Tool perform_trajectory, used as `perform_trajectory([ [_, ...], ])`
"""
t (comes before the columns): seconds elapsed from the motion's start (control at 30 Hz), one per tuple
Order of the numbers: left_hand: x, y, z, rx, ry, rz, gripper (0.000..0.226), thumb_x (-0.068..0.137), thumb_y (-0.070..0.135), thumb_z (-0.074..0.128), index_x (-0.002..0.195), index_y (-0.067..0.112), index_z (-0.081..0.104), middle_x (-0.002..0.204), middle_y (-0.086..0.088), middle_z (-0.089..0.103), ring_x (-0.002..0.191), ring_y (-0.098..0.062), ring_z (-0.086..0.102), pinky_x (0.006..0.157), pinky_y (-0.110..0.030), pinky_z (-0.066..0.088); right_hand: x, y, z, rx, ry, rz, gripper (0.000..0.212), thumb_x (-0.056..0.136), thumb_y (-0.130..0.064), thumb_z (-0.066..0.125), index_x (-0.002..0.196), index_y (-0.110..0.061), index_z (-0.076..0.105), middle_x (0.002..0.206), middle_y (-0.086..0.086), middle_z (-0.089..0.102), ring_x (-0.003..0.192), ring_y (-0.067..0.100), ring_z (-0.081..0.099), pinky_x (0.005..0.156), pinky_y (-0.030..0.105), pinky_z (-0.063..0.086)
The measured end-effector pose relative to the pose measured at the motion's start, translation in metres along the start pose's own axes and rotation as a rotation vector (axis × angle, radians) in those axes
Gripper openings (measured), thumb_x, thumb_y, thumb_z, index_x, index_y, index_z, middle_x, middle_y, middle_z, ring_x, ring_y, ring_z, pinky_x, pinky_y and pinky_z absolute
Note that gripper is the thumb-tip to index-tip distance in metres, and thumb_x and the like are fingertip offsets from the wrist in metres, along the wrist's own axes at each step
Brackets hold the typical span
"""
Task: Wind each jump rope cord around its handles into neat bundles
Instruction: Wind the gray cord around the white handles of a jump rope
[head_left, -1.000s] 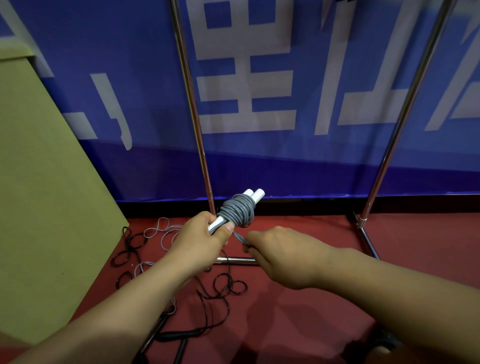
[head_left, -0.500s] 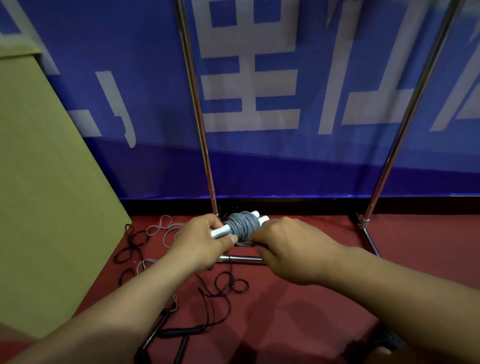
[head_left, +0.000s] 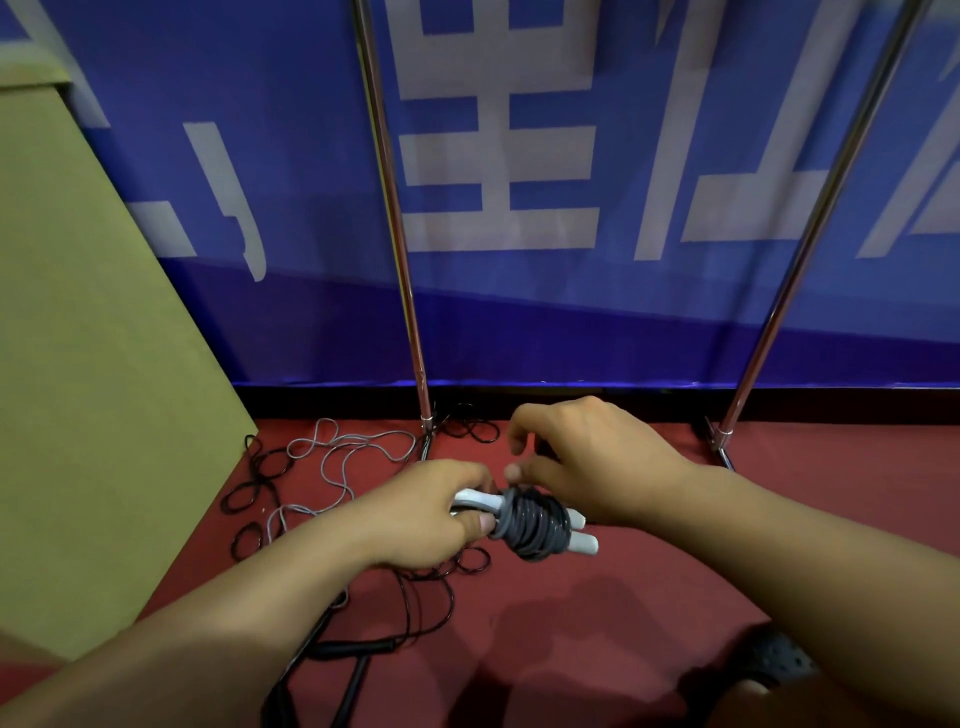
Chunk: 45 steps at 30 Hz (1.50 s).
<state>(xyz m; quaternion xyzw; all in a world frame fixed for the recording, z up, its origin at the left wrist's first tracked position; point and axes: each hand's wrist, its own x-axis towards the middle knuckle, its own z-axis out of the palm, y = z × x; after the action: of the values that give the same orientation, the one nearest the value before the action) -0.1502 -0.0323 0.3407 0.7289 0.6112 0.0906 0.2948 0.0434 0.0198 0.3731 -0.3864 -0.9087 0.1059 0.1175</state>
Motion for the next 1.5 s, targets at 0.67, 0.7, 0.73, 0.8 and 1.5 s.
perform_trajectory([
  [0.67, 0.0, 0.01, -0.008, -0.578, 0.274, 0.101, 0.019, 0.09, -0.005, 0.064, 0.094, 0.013, 0.059, 0.072, -0.002, 0.06, 0.058, -0.014, 0.057, 0.054, -0.023, 0.048, 0.012, 0.015, -0.002, 0.925, -0.215, 0.491, 0.04, 0.094, -0.046, 0.058, 0.073, -0.013, 0.059, 0.053, 0.0, 0.054, 0.042, 0.01, 0.046, 0.041, 0.019, 0.034],
  [0.7, 0.002, 0.012, -0.007, -0.608, 0.304, 0.08, 0.02, 0.09, -0.005, 0.064, 0.096, 0.014, 0.057, 0.074, -0.004, 0.061, 0.055, -0.014, 0.059, 0.052, -0.023, 0.049, 0.013, 0.016, -0.001, 0.934, -0.176, 0.507, 0.04, 0.094, -0.046, 0.06, 0.072, -0.013, 0.06, 0.055, 0.002, 0.056, 0.043, 0.011, 0.047, 0.042, 0.02, 0.035],
  [0.73, 0.003, 0.013, -0.005, -0.621, 0.333, 0.044, 0.02, 0.091, -0.003, 0.064, 0.097, 0.014, 0.055, 0.077, -0.006, 0.062, 0.054, -0.016, 0.061, 0.05, -0.023, 0.049, 0.015, 0.016, 0.002, 0.933, -0.144, 0.525, 0.04, 0.093, -0.047, 0.061, 0.072, -0.012, 0.061, 0.056, 0.004, 0.057, 0.044, 0.013, 0.047, 0.043, 0.02, 0.036],
  [0.8, 0.005, 0.012, -0.002, -0.617, 0.396, -0.098, 0.016, 0.092, 0.009, 0.068, 0.1, 0.015, 0.055, 0.078, -0.007, 0.067, 0.052, -0.018, 0.064, 0.05, -0.028, 0.051, 0.018, 0.016, 0.007, 0.925, -0.096, 0.568, 0.041, 0.092, -0.046, 0.064, 0.073, -0.01, 0.063, 0.06, 0.008, 0.058, 0.049, 0.017, 0.049, 0.048, 0.024, 0.039],
  [1.5, 0.008, 0.026, -0.007, -1.294, 0.319, -0.243, 0.082, 0.096, 0.071, 0.024, 0.081, 0.014, 0.081, 0.089, -0.015, 0.076, 0.08, -0.023, 0.075, 0.083, -0.038, 0.055, 0.02, -0.037, 0.02, 0.68, 0.149, 0.295, 0.013, 0.093, -0.027, 0.065, 0.085, -0.018, 0.061, 0.069, 0.002, 0.07, 0.058, 0.012, 0.07, 0.065, 0.04, 0.06],
])
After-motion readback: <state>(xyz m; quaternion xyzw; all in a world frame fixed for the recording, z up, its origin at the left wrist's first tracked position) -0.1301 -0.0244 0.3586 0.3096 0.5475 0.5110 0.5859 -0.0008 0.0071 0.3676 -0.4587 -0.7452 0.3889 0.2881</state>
